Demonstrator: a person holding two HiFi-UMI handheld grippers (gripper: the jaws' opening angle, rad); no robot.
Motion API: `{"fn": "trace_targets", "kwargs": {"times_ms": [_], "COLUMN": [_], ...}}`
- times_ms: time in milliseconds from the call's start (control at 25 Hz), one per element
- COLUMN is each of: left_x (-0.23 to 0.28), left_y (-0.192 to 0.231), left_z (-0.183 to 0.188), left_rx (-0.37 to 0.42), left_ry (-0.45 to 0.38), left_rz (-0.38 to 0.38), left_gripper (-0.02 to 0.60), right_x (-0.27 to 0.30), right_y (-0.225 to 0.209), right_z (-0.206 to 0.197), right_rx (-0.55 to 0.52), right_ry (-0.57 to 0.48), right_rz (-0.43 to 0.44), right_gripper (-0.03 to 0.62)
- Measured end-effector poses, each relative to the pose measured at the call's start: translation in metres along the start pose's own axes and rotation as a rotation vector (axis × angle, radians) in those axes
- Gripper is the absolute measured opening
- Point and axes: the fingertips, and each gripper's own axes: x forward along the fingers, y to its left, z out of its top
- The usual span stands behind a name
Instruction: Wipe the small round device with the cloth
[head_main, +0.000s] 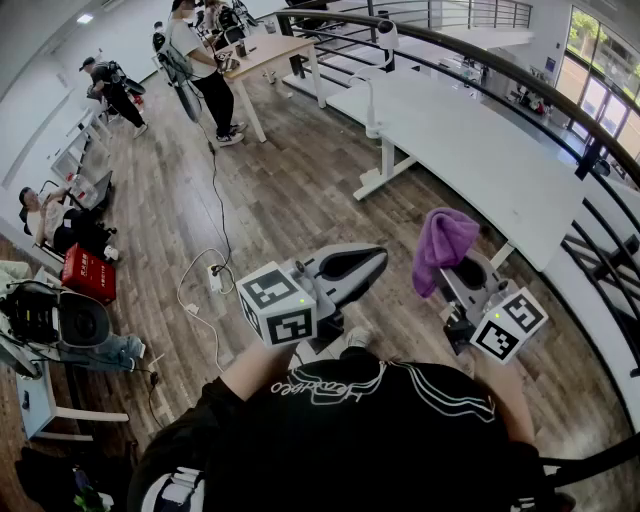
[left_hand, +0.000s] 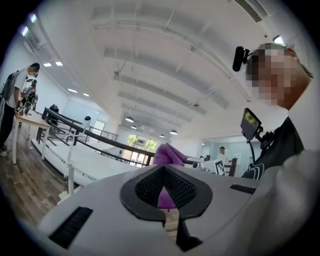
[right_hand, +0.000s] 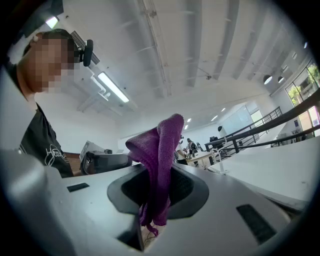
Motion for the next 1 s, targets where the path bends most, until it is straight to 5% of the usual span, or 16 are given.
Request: {"fn": "trace_targets", "kwargs": {"times_ms": [640,1000], "left_x": [0.005,0.016], "left_y": [0.026,0.094], "left_z": [0.001,-0.002], "left_rx": [-0.033,-0.048], "left_ry": [-0.006,-0.009], "left_rz": [0.03,0.013], "left_gripper": [0.008,0.008], "right_x": [0.005,0.05], "right_y": [-0.027,-0.073], "right_z": [0.001,-0.023], "right_rx": [0.03,0.042], "right_ry": [-0.025,0.016], "right_rz": [-0.041,-0.086], "right_gripper": [0.066,0.066]}}
